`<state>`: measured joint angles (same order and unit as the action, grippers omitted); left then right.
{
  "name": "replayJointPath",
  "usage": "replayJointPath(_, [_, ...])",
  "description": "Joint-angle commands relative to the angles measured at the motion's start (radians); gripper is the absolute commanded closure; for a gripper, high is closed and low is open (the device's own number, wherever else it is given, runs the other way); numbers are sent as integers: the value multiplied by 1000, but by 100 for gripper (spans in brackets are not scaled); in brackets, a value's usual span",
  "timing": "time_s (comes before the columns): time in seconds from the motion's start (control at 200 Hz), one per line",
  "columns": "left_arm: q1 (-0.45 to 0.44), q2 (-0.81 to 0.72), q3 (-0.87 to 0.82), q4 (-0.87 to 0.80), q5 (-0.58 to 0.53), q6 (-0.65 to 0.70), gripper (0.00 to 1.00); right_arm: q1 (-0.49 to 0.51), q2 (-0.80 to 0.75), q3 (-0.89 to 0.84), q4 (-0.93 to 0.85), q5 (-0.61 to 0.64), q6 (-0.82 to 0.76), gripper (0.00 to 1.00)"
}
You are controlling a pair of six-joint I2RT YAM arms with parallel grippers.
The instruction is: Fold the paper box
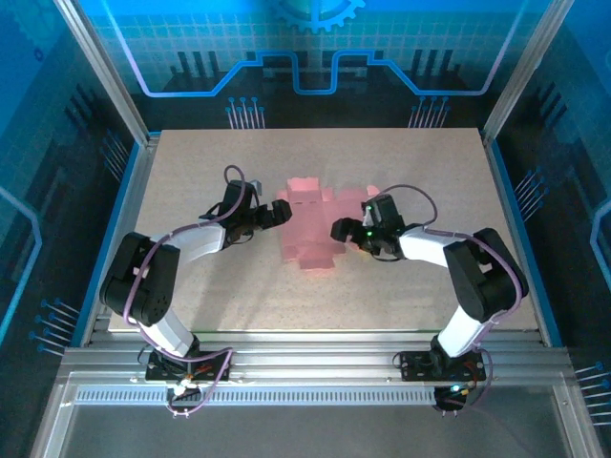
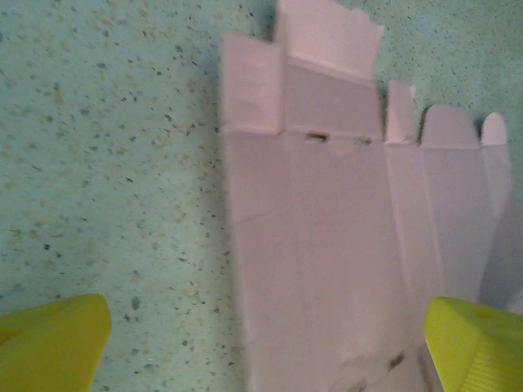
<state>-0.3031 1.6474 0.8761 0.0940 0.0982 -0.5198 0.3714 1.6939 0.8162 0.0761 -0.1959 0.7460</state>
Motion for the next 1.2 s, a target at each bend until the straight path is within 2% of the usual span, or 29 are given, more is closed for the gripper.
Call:
replayJointPath(0.0, [-1,-15,57,-48,-67,109,1,-89,74,41,-122,22,-74,7])
replayJointPath(0.235, [12,108,238,-123,-40,240,1,-233,231,291,-215,-64,-135,8])
replayJointPath(0.44, [-2,252,438,-179,50,281,6,-204,78,236,-139,-72,-202,7])
replayJointPath(0.535, [-12,327,531,-167,118,271,14,-172,-26,155,-104,-15,-191,7])
replayJointPath(0.595, [-26,388,616,-187,178,284,24,-168,-91,84,-61,3,-155,7])
replayJointPath(0.765, [-93,584,904,-346,234,406,43,-169,-250,-79,-20,24,-104,7])
replayJointPath(0.82, [-106,663,1028,-417,248,416,45,-168,-297,-113,-35,34,-102,7])
replayJointPath(0.946, [-112,830,1253,-562,240,351,54,-170,-396,-161,-92,61,-111,7])
replayJointPath(0.986, [-111,866,1300,-586,227,325,60,-171,-421,-171,-112,68,-110,7])
replayJointPath(1.196, [-111,971,1407,-633,211,202,72,-126,-562,-262,-120,142,43,12])
